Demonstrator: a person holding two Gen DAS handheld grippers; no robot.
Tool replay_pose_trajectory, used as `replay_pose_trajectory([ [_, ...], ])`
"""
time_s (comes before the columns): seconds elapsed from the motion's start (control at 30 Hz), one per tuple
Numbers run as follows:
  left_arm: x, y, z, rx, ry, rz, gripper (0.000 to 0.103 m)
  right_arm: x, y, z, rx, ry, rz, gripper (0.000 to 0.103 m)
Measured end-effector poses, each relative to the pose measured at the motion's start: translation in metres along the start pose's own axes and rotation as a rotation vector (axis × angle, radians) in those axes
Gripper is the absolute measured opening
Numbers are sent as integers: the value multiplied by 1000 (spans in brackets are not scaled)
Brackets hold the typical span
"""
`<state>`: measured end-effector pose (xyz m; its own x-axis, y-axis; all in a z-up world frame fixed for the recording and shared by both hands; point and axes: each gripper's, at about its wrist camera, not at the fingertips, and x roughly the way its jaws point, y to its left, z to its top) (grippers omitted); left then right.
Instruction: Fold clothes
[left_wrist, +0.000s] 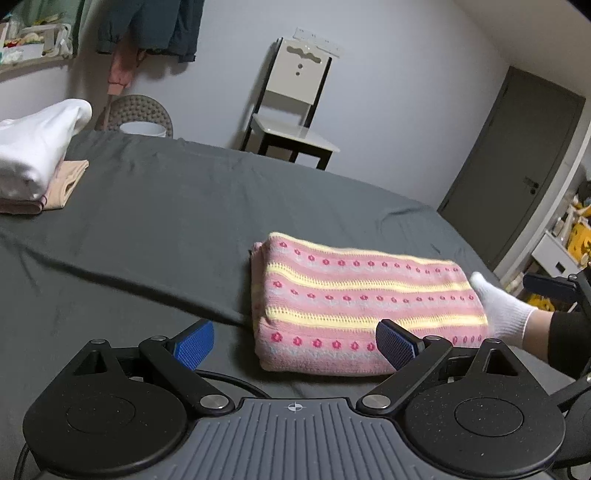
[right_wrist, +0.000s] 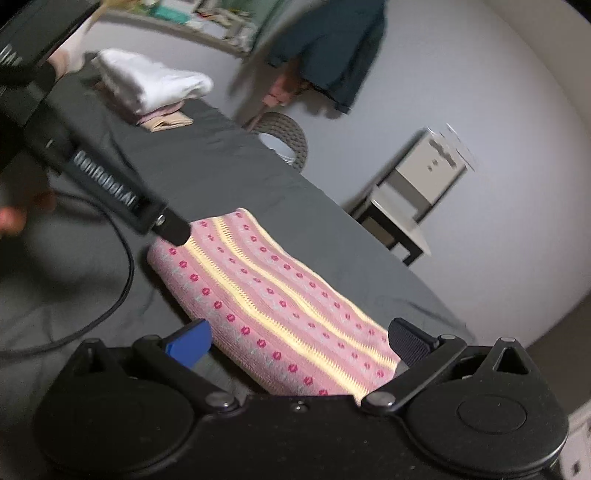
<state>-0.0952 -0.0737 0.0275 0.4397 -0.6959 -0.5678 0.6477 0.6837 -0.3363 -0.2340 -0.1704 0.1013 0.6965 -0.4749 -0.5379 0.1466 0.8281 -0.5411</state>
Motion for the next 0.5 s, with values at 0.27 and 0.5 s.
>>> replay_pose_trajectory([
  [0.27,-4,-10,-4,33,-8,101,103,-4,-22,0,185,8,-18,103],
  [0.5,-1,-8,6,-34,11,202,103,6,-31,-1,248,26,-45,103],
])
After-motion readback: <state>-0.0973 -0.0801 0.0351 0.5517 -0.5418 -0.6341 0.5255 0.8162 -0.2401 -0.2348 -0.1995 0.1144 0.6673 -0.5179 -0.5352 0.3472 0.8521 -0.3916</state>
